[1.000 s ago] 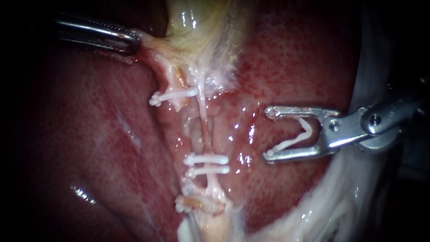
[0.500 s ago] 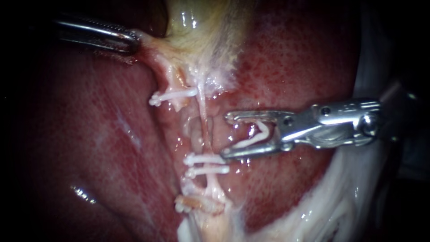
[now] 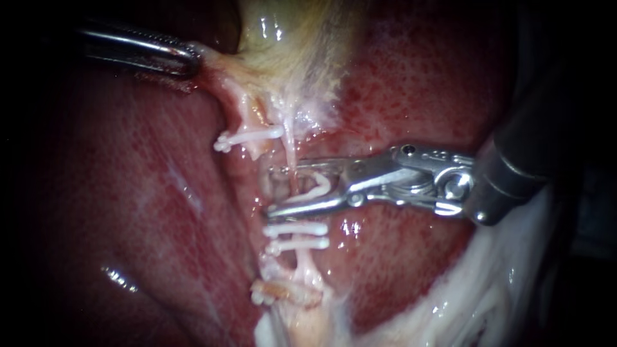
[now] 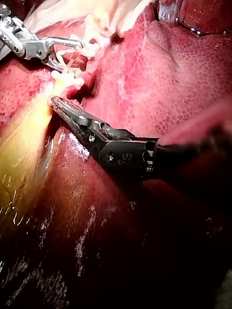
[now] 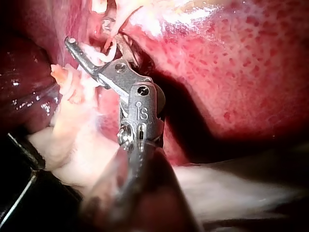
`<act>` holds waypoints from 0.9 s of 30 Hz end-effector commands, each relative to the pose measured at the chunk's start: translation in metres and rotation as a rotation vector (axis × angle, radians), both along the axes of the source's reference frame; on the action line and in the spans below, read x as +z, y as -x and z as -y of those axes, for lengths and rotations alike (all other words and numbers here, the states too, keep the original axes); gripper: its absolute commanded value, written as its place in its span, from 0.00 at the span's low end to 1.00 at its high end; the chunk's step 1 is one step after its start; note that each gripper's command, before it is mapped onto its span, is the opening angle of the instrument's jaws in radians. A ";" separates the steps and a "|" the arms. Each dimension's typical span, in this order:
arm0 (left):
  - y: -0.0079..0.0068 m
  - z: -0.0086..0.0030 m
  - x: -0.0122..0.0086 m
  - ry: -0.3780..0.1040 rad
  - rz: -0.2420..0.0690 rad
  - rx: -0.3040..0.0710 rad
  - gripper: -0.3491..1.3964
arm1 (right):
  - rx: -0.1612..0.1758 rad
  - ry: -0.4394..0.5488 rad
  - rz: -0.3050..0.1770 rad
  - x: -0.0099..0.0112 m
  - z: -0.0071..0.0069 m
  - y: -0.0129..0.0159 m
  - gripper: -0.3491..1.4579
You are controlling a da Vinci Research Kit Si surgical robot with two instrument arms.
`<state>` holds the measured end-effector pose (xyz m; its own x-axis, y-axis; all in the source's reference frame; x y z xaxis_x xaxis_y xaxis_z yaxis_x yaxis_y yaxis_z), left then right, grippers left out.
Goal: Clipping third clip right tube
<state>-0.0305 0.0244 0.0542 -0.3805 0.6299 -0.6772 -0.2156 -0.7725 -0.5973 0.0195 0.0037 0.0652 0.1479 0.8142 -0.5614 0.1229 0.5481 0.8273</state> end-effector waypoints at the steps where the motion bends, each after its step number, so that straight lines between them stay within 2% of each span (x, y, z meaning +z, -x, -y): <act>1: 0.0000 0.0000 0.0000 0.000 0.000 0.000 0.00 | 0.001 -0.012 -0.018 -0.0005 -0.0002 0.0000 0.46; 3: 0.0000 0.0000 0.0000 0.000 0.000 0.000 0.00 | -0.002 -0.037 -0.054 -0.0014 -0.0005 0.0000 0.46; 5: 0.0000 0.0000 0.0000 0.000 0.000 0.000 0.00 | -0.001 -0.041 -0.065 -0.0021 -0.0006 0.0000 0.46; 9: 0.0000 0.0000 0.0000 0.000 0.000 0.000 0.00 | -0.007 -0.045 -0.074 -0.0033 -0.0007 0.0001 0.45; 15: 0.0000 0.0000 0.0000 0.000 0.000 0.000 0.00 | -0.010 -0.052 -0.075 -0.0034 -0.0007 0.0006 0.40; 21: 0.0000 0.0000 0.0000 0.000 0.000 0.000 0.00 | -0.011 -0.082 -0.069 -0.0034 -0.0009 0.0012 0.25; 24: 0.0000 0.0000 0.0000 0.000 0.000 0.000 0.00 | -0.020 -0.102 -0.072 -0.0036 -0.0011 0.0013 0.11; 27: 0.0000 0.0000 0.0000 0.000 0.000 0.000 0.00 | -0.022 -0.109 -0.072 -0.0037 -0.0012 0.0014 0.02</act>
<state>-0.0305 0.0245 0.0542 -0.3807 0.6298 -0.6771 -0.2159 -0.7725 -0.5972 0.0181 0.0049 0.0615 0.1292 0.8682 -0.4791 0.1956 0.4513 0.8707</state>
